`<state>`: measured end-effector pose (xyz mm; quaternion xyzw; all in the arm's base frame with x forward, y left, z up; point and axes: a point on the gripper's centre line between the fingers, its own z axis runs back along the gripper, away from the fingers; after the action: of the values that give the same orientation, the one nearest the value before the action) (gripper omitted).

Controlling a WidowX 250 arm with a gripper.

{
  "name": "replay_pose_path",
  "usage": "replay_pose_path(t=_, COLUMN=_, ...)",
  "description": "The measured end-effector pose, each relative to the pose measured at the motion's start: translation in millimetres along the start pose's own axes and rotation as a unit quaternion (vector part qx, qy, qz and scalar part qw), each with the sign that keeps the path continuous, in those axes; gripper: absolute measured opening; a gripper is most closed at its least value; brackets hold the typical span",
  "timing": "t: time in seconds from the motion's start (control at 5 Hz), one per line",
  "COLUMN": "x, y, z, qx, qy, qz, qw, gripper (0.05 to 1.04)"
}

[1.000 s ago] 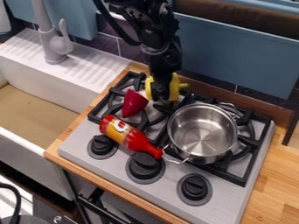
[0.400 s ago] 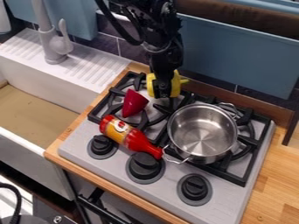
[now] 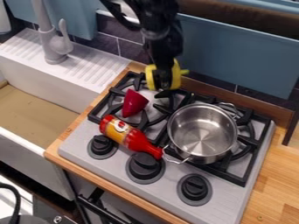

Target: Put the yellow object on the upper left corner of the burner

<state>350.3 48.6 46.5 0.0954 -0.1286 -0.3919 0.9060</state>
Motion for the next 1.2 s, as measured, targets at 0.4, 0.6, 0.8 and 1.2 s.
replay_pose_path(t=0.4, x=6.3, y=-4.3, z=40.3, qx=-0.011, qy=-0.031, qz=0.003, qw=0.9995, gripper=0.778)
replay_pose_path(t=0.6, x=5.9, y=-18.4, z=44.3, qx=-0.031, qy=-0.018, qz=-0.009, qw=0.9993, gripper=0.778)
replay_pose_path(t=0.8, x=3.9, y=-25.9, z=44.8, qx=-0.032, qy=-0.018, qz=-0.021, qw=0.9991, gripper=0.778)
replay_pose_path(t=1.2, x=-14.0, y=-27.8, z=48.3, qx=-0.024, qy=-0.030, qz=-0.038, qw=0.9985, gripper=0.778)
